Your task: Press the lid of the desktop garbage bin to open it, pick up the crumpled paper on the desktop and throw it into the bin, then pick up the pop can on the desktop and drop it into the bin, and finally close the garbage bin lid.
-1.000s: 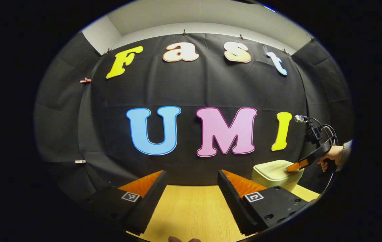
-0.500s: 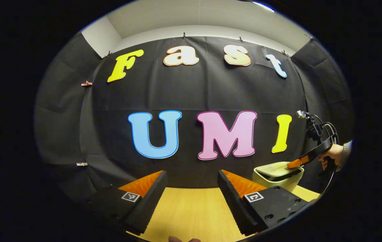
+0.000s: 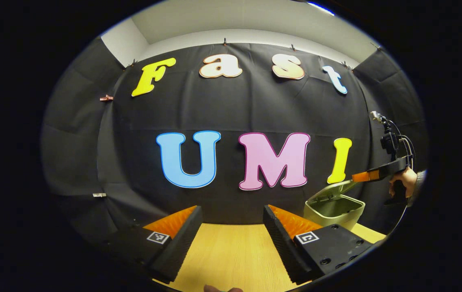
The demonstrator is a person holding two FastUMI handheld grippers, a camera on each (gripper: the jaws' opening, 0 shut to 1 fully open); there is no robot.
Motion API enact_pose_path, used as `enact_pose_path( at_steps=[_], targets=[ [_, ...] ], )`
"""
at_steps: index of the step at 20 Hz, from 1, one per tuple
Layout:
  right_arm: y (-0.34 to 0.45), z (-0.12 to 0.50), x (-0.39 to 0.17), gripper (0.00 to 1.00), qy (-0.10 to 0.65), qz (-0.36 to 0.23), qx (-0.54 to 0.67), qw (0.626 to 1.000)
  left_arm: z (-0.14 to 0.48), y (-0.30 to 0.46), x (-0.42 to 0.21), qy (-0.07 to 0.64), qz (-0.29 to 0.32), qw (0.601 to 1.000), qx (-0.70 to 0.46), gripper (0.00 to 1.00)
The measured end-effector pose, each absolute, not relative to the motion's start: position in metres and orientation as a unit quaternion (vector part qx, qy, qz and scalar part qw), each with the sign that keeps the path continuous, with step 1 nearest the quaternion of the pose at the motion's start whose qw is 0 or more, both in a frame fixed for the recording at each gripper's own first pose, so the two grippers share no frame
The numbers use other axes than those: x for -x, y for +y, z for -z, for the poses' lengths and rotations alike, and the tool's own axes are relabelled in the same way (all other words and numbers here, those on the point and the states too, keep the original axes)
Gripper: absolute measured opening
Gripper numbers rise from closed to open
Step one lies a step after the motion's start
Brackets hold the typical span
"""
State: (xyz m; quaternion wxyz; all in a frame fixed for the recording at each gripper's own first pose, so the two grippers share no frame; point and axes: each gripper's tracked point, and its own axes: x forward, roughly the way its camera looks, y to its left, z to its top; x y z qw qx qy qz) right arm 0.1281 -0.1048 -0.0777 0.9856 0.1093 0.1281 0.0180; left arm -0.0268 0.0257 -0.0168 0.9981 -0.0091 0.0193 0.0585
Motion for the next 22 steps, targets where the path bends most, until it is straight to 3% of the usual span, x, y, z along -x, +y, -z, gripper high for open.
enact_pose_path(
  at_steps=[5, 6, 10, 11, 12, 13, 19, 22],
  targets=[
    [-0.094, 0.043, -0.113, 0.06, 0.07, -0.031, -0.111, 0.991, 0.023, 0.025, 0.03, 0.026, -0.053, 0.998, 0.015, 0.97],
    [-0.093, 0.041, -0.108, 0.1, 0.067, -0.034, -0.112, 0.991, 0.024, 0.026, 0.03, 0.028, -0.054, 0.998, 0.015, 0.97],
    [-0.079, 0.042, -0.092, 0.34, 0.065, -0.046, -0.111, 0.991, 0.03, 0.03, 0.03, 0.029, -0.045, 0.998, 0.035, 0.97],
    [-0.075, 0.044, -0.087, 0.51, 0.065, -0.048, -0.103, 0.991, 0.033, 0.032, 0.03, 0.031, -0.045, 0.998, 0.043, 0.97],
    [-0.072, 0.045, -0.083, 0.53, 0.062, -0.05, -0.095, 0.992, 0.035, 0.034, 0.029, 0.033, -0.045, 0.997, 0.051, 0.97],
    [-0.068, 0.046, -0.078, 0.62, 0.056, -0.055, -0.087, 0.993, 0.039, 0.035, 0.029, 0.034, -0.045, 0.997, 0.059, 0.97],
    [-0.043, 0.046, -0.048, 0.67, 0.055, -0.074, -0.097, 0.991, 0.061, 0.038, 0.033, 0.037, -0.029, 0.997, 0.068, 0.97],
    [-0.04, 0.049, -0.031, 0.67, 0.056, -0.079, -0.092, 0.991, 0.094, 0.041, 0.037, 0.074, -0.026, 0.995, 0.057, 0.97]
  ],
)
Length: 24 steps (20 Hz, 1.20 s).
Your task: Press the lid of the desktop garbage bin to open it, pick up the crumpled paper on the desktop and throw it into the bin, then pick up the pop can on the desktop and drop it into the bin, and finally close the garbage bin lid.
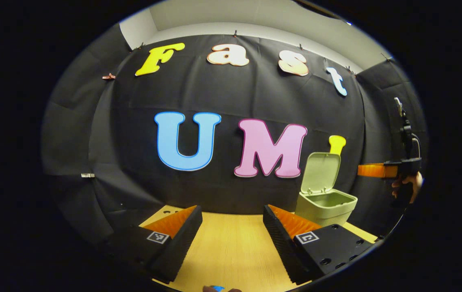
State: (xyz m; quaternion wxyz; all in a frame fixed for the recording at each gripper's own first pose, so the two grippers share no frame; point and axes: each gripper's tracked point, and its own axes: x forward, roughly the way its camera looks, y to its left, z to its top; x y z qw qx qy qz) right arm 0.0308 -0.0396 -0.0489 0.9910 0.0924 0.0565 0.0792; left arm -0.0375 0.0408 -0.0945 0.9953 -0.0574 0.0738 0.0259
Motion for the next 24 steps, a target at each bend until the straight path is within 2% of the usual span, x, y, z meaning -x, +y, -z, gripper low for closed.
enact_pose_path(
  at_steps=[14, 24],
  targets=[
    [-0.031, 0.088, 0.021, 0.72, 0.131, -0.08, -0.075, 0.985, 0.307, 0.047, 0.08, 0.293, -0.013, 0.953, 0.069, 0.98],
    [-0.041, 0.095, 0.033, 0.75, 0.151, -0.059, -0.077, 0.984, 0.397, 0.048, 0.103, 0.386, -0.007, 0.921, 0.049, 0.89]
  ],
)
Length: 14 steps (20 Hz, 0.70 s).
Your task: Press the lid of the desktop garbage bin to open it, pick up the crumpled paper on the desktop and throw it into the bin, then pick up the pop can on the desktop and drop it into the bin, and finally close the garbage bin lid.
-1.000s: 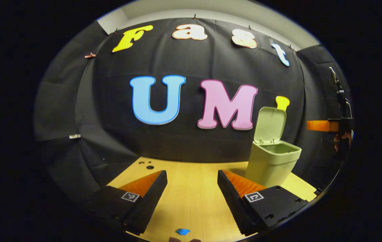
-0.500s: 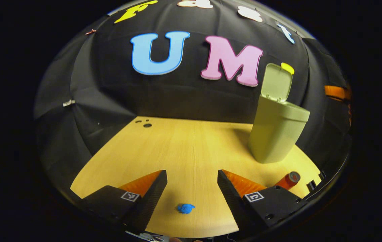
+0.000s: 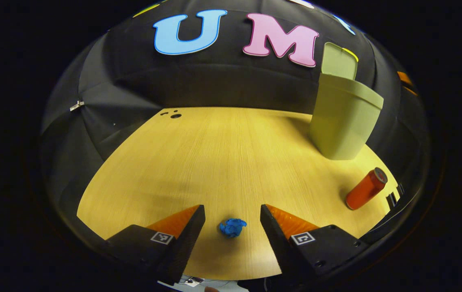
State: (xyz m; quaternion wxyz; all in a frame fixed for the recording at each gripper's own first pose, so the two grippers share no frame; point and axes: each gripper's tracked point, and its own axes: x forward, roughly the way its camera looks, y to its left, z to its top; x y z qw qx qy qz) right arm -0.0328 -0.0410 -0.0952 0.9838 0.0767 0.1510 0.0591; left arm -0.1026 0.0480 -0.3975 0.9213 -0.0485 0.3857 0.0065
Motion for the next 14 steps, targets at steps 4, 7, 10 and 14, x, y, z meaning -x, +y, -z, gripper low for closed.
enact_pose_path(
  at_steps=[4, 7, 10, 14],
  targets=[
    [-0.046, 0.096, 0.034, 0.75, 0.156, -0.051, -0.077, 0.983, 0.424, 0.043, 0.108, 0.421, 0.002, 0.905, 0.051, 0.83],
    [-0.05, 0.094, 0.038, 0.75, 0.153, -0.043, -0.075, 0.984, 0.436, 0.042, 0.112, 0.437, 0.002, 0.898, 0.045, 0.8],
    [-0.05, 0.096, 0.04, 0.75, 0.155, -0.041, -0.072, 0.985, 0.445, 0.044, 0.112, 0.447, 0.001, 0.894, 0.036, 0.76],
    [-0.046, 0.098, 0.043, 0.75, 0.157, -0.042, -0.068, 0.984, 0.453, 0.039, 0.109, 0.458, 0.001, 0.888, 0.028, 0.72]
  ],
)
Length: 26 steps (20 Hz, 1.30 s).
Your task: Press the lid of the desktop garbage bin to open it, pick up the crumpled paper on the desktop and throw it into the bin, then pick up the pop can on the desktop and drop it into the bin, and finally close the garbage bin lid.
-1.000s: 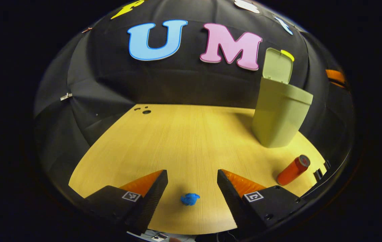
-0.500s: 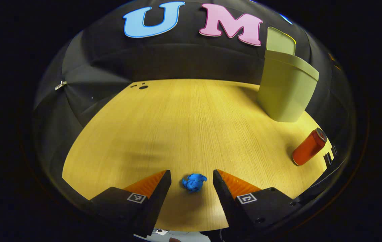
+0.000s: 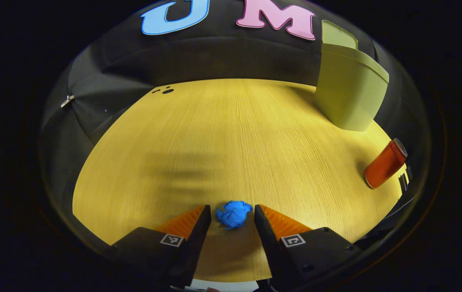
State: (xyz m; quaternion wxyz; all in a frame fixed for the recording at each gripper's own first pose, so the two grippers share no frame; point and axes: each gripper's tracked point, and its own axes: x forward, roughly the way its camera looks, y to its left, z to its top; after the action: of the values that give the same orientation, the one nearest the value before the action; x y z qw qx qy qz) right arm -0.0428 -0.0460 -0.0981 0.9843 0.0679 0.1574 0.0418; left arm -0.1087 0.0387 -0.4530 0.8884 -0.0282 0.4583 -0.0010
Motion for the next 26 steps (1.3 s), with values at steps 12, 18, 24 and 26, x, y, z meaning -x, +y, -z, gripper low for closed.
enact_pose_path(
  at_steps=[12, 18, 24, 26],
  targets=[
    [-0.037, 0.103, 0.044, 0.75, 0.162, -0.056, -0.072, 0.982, 0.436, 0.044, 0.094, 0.434, 0.011, 0.9, 0.033, 0.41],
    [-0.028, 0.117, 0.044, 0.75, 0.175, -0.071, -0.078, 0.979, 0.375, 0.048, 0.068, 0.383, -0.001, 0.923, 0.048, 0.39],
    [-0.015, 0.131, 0.044, 0.76, 0.19, -0.09, -0.091, 0.973, 0.286, 0.034, 0.029, 0.3, 0.014, 0.953, 0.032, 0.4],
    [-0.013, 0.135, 0.044, 0.76, 0.195, -0.095, -0.093, 0.972, 0.252, 0.027, 0.016, 0.268, 0.018, 0.962, 0.04, 0.41]
  ],
)
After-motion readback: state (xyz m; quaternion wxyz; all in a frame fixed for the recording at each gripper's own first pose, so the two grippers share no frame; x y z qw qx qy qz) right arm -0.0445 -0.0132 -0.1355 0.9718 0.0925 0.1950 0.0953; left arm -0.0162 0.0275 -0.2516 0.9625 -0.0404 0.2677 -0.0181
